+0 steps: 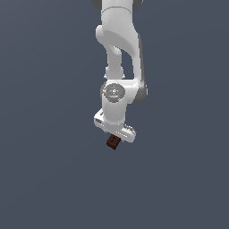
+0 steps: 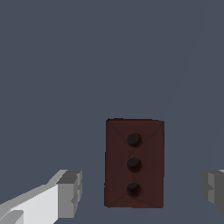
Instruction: Pick up the object and move it to a goal position.
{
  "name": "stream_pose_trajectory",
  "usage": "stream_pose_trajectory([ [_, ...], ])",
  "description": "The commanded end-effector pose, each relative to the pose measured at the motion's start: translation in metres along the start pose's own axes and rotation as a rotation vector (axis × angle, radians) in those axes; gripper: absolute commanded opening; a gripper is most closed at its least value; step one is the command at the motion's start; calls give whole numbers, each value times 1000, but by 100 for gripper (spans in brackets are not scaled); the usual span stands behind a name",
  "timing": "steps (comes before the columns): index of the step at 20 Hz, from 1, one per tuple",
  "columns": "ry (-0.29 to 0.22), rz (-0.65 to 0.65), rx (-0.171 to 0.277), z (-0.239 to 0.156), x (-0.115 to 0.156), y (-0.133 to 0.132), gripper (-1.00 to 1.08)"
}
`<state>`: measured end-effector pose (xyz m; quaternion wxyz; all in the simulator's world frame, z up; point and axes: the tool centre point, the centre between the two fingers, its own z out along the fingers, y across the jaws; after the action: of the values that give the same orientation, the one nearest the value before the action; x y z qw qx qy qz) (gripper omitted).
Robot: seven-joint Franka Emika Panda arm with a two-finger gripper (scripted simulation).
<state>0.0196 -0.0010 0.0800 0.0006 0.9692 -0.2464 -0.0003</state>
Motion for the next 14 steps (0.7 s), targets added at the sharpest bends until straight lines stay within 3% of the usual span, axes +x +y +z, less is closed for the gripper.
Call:
stream_pose_trajectory([
  [1, 0, 16, 1, 2, 1, 0, 100],
  [8, 0, 15, 1, 9, 0, 0, 100],
  [14, 0, 19, 1, 38, 0, 0, 100],
])
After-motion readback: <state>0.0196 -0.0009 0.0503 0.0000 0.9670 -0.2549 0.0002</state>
